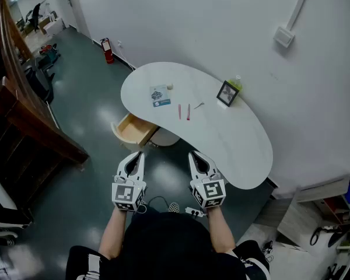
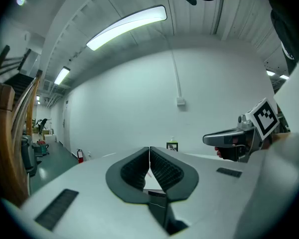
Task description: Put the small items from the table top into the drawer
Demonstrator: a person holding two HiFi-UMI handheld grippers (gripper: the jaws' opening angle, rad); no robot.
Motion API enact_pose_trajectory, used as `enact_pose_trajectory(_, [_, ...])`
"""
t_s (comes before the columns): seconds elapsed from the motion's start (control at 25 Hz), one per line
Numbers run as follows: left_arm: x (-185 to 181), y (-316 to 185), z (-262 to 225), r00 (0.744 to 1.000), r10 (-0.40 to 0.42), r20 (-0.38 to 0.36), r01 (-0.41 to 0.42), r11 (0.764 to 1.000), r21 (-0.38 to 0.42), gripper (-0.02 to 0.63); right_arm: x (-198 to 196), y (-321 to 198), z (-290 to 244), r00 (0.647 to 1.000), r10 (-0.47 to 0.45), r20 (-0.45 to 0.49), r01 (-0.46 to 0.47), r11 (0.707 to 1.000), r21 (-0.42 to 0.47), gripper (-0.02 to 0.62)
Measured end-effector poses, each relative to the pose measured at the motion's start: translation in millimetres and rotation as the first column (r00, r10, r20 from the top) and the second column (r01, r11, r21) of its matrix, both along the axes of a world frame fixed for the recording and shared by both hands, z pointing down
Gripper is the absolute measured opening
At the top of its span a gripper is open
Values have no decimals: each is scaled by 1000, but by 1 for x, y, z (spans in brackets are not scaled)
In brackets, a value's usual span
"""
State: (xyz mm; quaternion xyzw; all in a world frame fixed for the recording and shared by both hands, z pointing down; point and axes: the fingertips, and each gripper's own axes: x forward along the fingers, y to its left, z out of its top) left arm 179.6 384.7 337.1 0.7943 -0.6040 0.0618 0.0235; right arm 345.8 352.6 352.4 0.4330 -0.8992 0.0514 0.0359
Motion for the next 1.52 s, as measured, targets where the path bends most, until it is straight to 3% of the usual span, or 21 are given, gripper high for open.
enact_pose_trajectory(0.44, [7, 1, -5, 1000, -19, 13, 19, 1000, 5, 20, 8, -4, 1, 1000, -8, 26, 8, 1000, -14, 41])
enact_pose_trajectory(0.8, [-8, -37, 5, 1000, -14, 16, 14, 1000, -17, 20, -20, -37, 16, 998, -55, 9, 55, 997, -48, 41])
enact_pose_trajectory(1.52, [-120, -204, 11, 997, 69, -16, -70, 996, -55, 20, -139, -190, 12, 999, 5, -34, -7, 997, -77, 41])
